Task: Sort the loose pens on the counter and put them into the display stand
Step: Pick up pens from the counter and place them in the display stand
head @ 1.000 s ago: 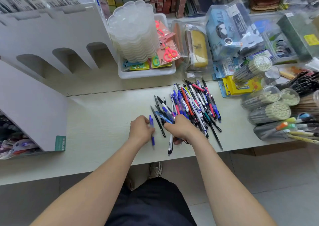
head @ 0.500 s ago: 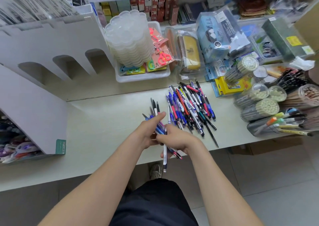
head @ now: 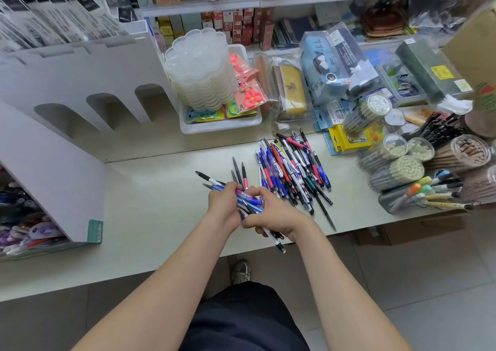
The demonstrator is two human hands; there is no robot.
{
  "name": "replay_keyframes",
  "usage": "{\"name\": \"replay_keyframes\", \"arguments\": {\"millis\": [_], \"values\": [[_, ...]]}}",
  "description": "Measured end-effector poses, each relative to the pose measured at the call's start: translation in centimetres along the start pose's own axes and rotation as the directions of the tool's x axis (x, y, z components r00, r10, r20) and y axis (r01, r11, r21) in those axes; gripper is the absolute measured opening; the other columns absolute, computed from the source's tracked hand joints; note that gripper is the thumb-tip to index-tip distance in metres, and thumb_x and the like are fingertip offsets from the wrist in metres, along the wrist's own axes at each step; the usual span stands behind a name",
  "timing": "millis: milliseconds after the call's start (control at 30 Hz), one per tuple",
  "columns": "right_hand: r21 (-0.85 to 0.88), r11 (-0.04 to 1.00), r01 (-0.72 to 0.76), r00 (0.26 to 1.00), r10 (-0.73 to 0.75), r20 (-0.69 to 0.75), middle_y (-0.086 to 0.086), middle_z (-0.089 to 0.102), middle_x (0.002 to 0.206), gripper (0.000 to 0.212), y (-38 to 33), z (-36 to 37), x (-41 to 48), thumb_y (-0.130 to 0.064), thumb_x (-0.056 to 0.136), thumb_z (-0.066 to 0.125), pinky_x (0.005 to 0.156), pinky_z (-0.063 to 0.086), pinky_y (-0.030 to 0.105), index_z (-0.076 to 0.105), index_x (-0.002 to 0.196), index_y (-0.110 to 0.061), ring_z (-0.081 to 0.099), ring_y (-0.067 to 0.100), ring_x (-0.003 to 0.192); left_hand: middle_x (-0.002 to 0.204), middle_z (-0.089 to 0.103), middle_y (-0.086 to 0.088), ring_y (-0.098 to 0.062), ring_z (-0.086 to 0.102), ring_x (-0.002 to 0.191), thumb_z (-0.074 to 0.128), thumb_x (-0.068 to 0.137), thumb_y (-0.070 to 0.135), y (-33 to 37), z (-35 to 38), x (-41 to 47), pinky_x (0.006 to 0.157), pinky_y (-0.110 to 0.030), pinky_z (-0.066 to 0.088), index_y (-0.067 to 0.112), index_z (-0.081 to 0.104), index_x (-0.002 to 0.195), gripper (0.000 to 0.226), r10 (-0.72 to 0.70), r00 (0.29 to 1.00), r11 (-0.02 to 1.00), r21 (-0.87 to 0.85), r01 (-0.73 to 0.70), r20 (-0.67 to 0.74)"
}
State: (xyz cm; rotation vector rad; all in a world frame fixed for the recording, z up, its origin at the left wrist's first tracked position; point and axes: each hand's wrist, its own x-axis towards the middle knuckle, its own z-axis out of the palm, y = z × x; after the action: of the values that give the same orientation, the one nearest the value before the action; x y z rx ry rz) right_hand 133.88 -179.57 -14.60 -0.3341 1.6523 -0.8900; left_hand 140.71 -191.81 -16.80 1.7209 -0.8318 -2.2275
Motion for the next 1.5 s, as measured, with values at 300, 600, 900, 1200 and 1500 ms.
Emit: {"name": "replay_keyframes", "arguments": {"millis": [300,600,900,1200,1500], "values": [[-0.140,0.988,0.060,0.983,-0.033,0.183,0.023,0.060,0.087,0.045,-2.1,-0.3,-0.1,-0.023,0.092,0.072,0.060,0.045,0.041,0.055,0.133,-0.021,0.053,0.023,0.065,0.090,0.070,-0.023,-0.031,0.076,0.073,0.045,0.105,0.004,4.0,-1.7,0.0,0.069,-0.043,0.063,0.004,0.050,0.089,0.017,0.177,0.982,0.979,-0.088,-0.182,-0.059],[0.174,0.975,0.138,0.986,-0.118,-0.118,0.007,0.051,0.087,0.028,-3.0,-1.6,-0.3,-0.014,0.111,0.041,0.050,0.043,0.030,0.058,0.132,-0.021,0.054,0.019,0.060,0.075,0.047,-0.009,-0.020,0.047,0.053,0.045,0.103,0.011,5.7,-4.0,0.3,0.049,-0.030,0.048,0.012,0.046,0.102,0.002,0.302,0.952,0.949,0.107,-0.296,-0.046],[0.115,0.968,0.221,0.904,-0.159,-0.397,0.009,0.057,0.082,0.014,-5.8,3.4,0.5,-0.033,0.104,0.031,0.051,0.036,0.031,0.039,0.099,-0.023,0.046,0.017,0.059,0.065,0.057,-0.004,-0.017,0.052,0.053,0.054,0.111,0.041,3.5,-2.0,-2.9,0.051,-0.031,0.048,0.009,0.059,0.095,0.036,0.320,0.888,0.863,0.286,-0.417,0.330],[-0.331,0.858,0.394,0.811,-0.494,-0.315,0.002,0.055,0.106,0.033,-4.5,4.3,0.0,-0.043,0.112,0.041,0.084,0.053,0.036,0.056,0.140,-0.048,0.059,0.010,0.091,0.073,0.065,-0.006,-0.023,0.064,0.070,0.065,0.101,0.049,5.1,-2.2,-3.6,0.063,-0.036,0.056,0.009,0.063,0.097,0.040,0.364,0.873,0.865,0.230,-0.446,0.323],[-0.151,0.869,0.471,0.716,-0.477,-0.509,-0.018,0.062,0.102,0.051,-4.0,5.1,-0.8,-0.031,0.098,0.056,0.085,0.061,0.038,0.055,0.148,-0.032,0.069,0.012,0.092,0.080,0.062,-0.009,-0.019,0.060,0.064,0.068,0.100,0.028,6.2,-1.2,-3.9,0.058,-0.033,0.056,0.010,0.063,0.099,0.019,0.422,0.891,0.863,0.227,-0.452,0.169]]}}
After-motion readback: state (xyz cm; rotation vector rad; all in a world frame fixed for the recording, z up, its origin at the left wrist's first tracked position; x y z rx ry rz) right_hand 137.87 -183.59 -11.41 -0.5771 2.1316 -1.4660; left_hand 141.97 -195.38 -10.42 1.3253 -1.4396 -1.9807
